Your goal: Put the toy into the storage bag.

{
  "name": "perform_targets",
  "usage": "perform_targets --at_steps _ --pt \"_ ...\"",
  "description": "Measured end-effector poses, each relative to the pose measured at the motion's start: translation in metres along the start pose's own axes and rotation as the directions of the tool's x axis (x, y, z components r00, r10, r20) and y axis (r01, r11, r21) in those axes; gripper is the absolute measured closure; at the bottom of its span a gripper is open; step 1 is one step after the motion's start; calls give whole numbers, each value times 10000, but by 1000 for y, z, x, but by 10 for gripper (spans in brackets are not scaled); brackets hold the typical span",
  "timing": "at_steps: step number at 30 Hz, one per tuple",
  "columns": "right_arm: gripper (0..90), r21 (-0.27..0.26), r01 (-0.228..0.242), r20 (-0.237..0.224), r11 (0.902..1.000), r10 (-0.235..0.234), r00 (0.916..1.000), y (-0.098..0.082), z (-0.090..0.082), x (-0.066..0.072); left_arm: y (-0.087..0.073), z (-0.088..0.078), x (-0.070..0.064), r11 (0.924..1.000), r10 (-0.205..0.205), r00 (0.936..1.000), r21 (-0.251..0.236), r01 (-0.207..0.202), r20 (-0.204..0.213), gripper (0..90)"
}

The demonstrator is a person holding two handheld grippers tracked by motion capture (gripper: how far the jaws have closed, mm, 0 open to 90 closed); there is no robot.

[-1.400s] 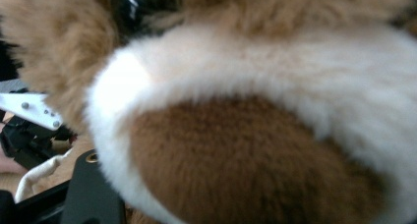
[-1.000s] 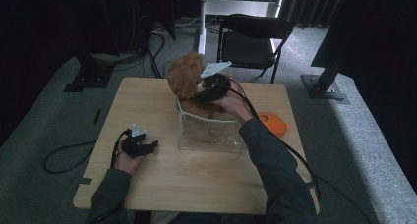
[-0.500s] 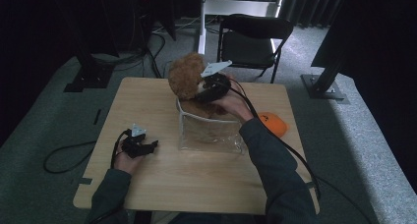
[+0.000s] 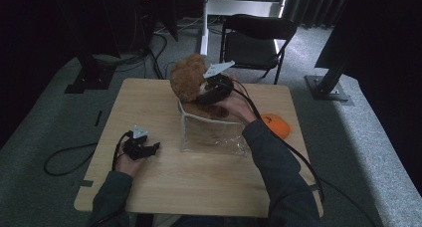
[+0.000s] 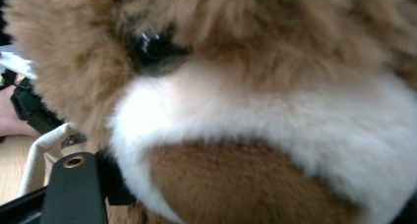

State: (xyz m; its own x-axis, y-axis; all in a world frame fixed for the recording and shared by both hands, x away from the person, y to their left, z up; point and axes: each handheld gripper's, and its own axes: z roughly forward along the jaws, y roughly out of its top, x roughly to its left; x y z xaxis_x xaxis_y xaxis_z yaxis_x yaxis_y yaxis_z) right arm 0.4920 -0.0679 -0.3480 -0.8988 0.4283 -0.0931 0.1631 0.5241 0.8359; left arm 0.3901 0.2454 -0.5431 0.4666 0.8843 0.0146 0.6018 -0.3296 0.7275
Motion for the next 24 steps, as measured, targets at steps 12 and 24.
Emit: perform_targets --at_steps 12,24 --pt "221 -49 -101 2 9999 101 9999 -1 -1 -1 0 0 0 10000 0 10000 0 0 -1 352" --pt "211 -147 -473 -310 9988 469 9984 -1 -4 -3 0 0 0 10000 7 10000 -2 -7 -8 352"
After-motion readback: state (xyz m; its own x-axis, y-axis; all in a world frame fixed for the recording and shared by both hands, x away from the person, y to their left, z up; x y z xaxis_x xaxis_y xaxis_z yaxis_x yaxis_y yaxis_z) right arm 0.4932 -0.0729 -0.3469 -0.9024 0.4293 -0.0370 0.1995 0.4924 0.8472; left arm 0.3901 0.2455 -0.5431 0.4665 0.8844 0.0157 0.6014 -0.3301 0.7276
